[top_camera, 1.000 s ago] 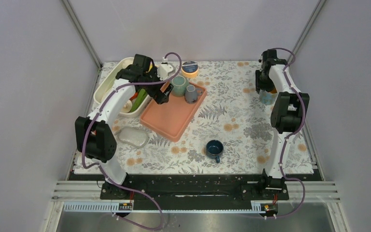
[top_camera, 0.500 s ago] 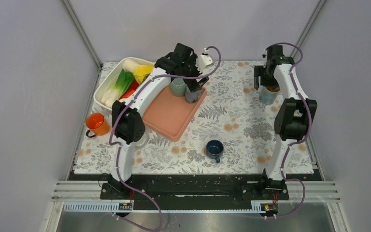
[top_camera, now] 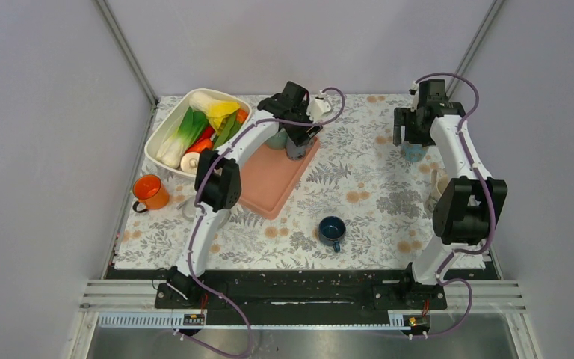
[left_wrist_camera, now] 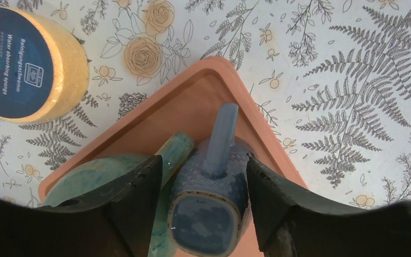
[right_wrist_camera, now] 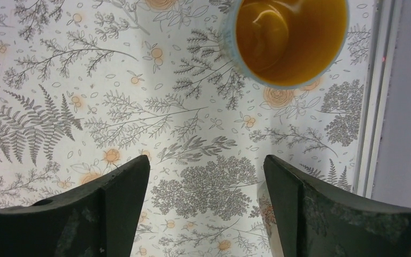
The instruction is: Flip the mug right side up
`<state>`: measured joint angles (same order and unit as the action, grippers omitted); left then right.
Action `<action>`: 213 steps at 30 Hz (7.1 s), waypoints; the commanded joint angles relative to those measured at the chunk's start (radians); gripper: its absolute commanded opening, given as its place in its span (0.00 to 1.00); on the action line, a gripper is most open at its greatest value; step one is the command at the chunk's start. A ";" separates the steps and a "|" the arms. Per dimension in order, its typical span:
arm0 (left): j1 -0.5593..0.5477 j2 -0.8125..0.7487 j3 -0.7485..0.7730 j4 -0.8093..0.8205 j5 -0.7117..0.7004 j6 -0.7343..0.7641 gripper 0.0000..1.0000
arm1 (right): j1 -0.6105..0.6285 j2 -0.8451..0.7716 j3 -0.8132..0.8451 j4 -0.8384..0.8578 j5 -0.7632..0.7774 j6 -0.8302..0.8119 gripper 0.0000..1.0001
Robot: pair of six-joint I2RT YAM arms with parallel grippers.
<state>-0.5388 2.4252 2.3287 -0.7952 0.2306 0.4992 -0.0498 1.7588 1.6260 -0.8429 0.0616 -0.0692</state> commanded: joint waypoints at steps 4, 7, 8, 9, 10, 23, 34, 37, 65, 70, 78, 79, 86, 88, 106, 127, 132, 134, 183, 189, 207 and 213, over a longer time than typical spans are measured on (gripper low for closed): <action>-0.010 -0.095 -0.133 0.022 -0.015 0.025 0.57 | 0.080 -0.147 -0.062 0.040 -0.048 0.020 0.88; -0.010 -0.131 -0.201 0.018 -0.020 0.040 0.51 | 0.111 -0.187 -0.096 0.064 -0.050 0.025 0.88; -0.010 -0.138 -0.215 0.014 -0.022 0.042 0.47 | 0.117 -0.198 -0.104 0.069 -0.056 0.026 0.88; -0.010 -0.144 -0.225 0.002 -0.019 0.042 0.44 | 0.125 -0.207 -0.113 0.070 -0.058 0.025 0.88; -0.010 -0.152 -0.235 -0.012 -0.013 0.044 0.42 | 0.129 -0.216 -0.120 0.072 -0.071 0.024 0.88; -0.049 -0.169 -0.329 0.008 -0.087 0.176 0.47 | 0.181 -0.266 -0.190 0.098 -0.114 0.034 0.90; -0.077 -0.148 -0.294 -0.023 -0.078 0.221 0.54 | 0.199 -0.295 -0.235 0.125 -0.129 0.032 0.90; -0.076 -0.159 -0.291 -0.074 -0.048 0.243 0.68 | 0.199 -0.296 -0.243 0.126 -0.134 0.030 0.90; -0.027 -0.294 -0.331 -0.058 0.102 0.148 0.00 | 0.252 -0.394 -0.346 0.214 -0.284 0.063 0.91; -0.017 -0.296 -0.343 -0.060 0.149 0.110 0.00 | 0.317 -0.394 -0.383 0.251 -0.312 0.096 0.90; -0.016 -0.260 -0.356 -0.079 0.082 0.188 0.00 | 0.361 -0.365 -0.411 0.271 -0.329 0.104 0.90; -0.017 -0.252 -0.345 -0.096 0.087 0.198 0.00 | 0.362 -0.365 -0.414 0.274 -0.328 0.105 0.90; -0.029 -0.174 -0.276 -0.160 0.049 0.222 0.36 | 0.363 -0.371 -0.426 0.279 -0.328 0.110 0.90; -0.030 -0.162 -0.273 -0.160 0.020 0.225 0.39 | 0.363 -0.375 -0.430 0.280 -0.322 0.107 0.90; 0.028 -0.335 -0.302 -0.050 0.114 0.004 0.00 | 0.384 -0.495 -0.537 0.364 -0.427 0.118 0.90; 0.056 -0.596 -0.310 0.033 0.508 -0.433 0.00 | 0.555 -0.294 -0.808 1.685 -0.646 0.943 0.96; 0.042 -0.608 -0.335 0.067 0.572 -0.491 0.00 | 0.560 -0.232 -0.807 1.935 -0.678 1.107 0.83; 0.042 -0.611 -0.347 0.104 0.595 -0.534 0.00 | 0.562 -0.206 -0.799 2.055 -0.685 1.187 0.71; 0.251 -0.568 -0.498 0.000 0.131 0.134 0.99 | 1.354 0.122 -0.136 -0.026 0.053 -0.299 0.60; 0.155 -0.478 -0.371 0.002 0.106 0.291 0.99 | 1.354 -0.014 -0.153 0.040 0.058 -0.322 0.83; 0.034 -0.040 -0.036 0.080 -0.064 0.592 0.99 | 0.994 -0.823 -0.748 0.278 -0.173 -0.181 0.94; 0.018 -0.014 -0.104 0.199 -0.132 0.625 0.83 | 0.990 -0.845 -0.762 0.313 -0.185 -0.167 0.94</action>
<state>-0.5053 2.4142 2.2143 -0.6964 0.1600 1.0744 0.9459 0.9150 0.8562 -0.6125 -0.1001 -0.2646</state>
